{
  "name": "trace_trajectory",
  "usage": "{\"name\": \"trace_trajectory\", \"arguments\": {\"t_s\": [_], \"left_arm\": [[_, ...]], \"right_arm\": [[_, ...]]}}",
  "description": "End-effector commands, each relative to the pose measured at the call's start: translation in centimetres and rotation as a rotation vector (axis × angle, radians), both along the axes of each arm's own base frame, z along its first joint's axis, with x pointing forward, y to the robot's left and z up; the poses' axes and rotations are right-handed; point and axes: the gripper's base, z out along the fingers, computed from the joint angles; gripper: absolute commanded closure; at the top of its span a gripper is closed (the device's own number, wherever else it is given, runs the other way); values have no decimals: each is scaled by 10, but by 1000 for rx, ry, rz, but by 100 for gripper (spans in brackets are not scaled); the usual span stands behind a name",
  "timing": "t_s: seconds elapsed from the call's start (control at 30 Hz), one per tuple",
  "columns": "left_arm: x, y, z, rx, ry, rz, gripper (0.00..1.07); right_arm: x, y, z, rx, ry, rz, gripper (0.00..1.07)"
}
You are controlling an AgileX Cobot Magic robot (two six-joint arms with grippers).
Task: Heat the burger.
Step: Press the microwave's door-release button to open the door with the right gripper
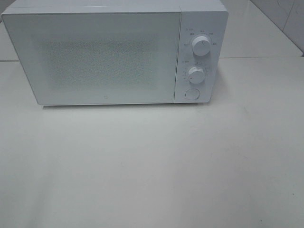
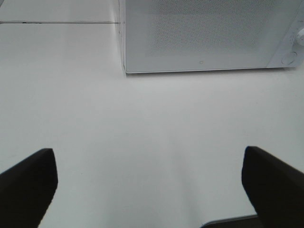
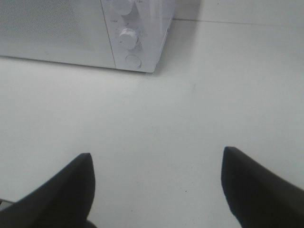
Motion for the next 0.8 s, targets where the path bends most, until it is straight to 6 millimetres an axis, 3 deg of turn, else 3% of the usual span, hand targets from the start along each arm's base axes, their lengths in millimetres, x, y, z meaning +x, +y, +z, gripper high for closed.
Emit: {"name": "trace_trajectory", "arguments": {"t_s": [0.03,0.27,0.8], "left_arm": [[-2,-1,-1,-12,-15,1,9],[-2,-1,-1,-12,-15,1,9],[-2,-1,-1,-12,-15,1,9]], "right_arm": [[-5,-2,-7,1,-22,-40,37],[-13,-4,-37,10,-71,-127,37],[-20,-5,-37,17,-116,-139,38]]}}
